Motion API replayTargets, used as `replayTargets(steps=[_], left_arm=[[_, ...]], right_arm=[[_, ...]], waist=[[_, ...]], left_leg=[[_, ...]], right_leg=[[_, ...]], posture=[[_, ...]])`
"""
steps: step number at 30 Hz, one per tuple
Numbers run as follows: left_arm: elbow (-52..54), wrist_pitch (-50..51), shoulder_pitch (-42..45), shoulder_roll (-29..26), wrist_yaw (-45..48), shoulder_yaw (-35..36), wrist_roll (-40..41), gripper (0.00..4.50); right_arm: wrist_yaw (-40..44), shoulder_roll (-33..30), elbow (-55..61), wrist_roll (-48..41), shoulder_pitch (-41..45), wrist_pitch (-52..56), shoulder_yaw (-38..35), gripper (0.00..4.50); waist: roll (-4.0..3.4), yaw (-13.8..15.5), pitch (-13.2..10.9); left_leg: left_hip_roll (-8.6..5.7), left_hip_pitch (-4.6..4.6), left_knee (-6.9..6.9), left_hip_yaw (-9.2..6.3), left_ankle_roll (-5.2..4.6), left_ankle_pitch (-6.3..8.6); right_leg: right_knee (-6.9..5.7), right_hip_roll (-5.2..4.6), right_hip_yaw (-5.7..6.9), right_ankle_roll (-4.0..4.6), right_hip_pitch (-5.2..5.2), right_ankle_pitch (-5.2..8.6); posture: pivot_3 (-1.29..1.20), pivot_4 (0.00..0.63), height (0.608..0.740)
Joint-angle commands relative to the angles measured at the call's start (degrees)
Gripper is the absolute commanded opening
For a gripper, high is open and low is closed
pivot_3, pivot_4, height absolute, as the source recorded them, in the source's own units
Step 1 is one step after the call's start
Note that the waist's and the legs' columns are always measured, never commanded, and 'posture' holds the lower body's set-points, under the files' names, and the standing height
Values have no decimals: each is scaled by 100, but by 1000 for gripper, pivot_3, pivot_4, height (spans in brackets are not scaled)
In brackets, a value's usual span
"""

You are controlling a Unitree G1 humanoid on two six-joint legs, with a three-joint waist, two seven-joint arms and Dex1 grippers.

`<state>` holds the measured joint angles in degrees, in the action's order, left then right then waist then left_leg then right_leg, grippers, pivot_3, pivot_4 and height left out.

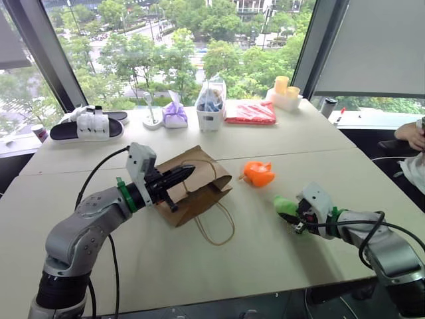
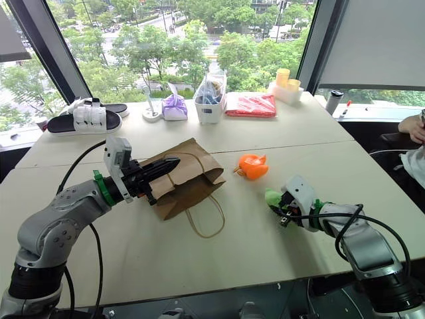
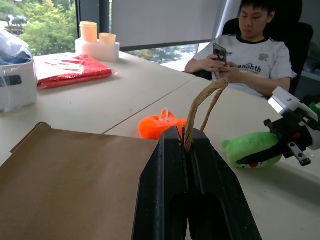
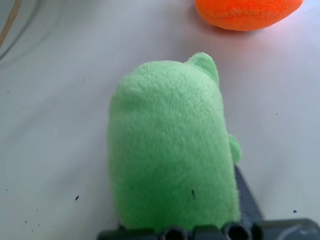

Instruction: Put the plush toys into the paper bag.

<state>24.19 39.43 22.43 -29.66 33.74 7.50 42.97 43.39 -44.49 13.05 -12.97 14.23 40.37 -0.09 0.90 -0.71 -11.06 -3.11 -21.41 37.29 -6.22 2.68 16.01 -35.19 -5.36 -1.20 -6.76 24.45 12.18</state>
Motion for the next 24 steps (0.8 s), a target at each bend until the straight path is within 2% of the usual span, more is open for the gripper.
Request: replayTargets(steps=[1,6,9,11,18,24], left_arm=[[33,-90,146,-18,16,110,42,0],[24,-31,239,11,-30,115,104,0],[51,-7,296,63,-81,87,132,0],[62,3,310,78,-95,86,144,0],[295,240,390,144,-367,248,581,0],[460,399,349,149,-565,239,850,0]], right_arm=[[110,278,390,-536,400,165,-202,17],[203,742,856,-849,882,398,342,17],[-74,1412,681,-766,1263,411,905,17],[-167,1608,593,-704,1365,418,1026,17],[-516,2963,-759,-93,2046,-419,2015,17],[-654,3699,-2014,329,2573,-1335,2146,17]], waist=[[0,-13,0],[0,-4,0],[1,-4,0],[1,-7,0],[1,-24,0],[1,-30,0]], left_leg=[[0,0,0,0,0,0],[2,2,-1,-4,0,0],[1,-1,0,-6,0,0],[1,-1,0,-5,1,0],[0,0,-3,-9,3,-1],[-1,-1,-4,-10,7,-3]], right_leg=[[0,0,-1,0,0,0],[-3,2,3,0,0,0],[0,1,5,0,0,0],[-1,1,3,0,2,-1],[-6,1,3,1,8,-1],[-13,2,3,2,13,-2]], posture=[[0,150,740],[0,150,740],[0,150,740],[0,150,740],[0,150,740],[0,150,740]])
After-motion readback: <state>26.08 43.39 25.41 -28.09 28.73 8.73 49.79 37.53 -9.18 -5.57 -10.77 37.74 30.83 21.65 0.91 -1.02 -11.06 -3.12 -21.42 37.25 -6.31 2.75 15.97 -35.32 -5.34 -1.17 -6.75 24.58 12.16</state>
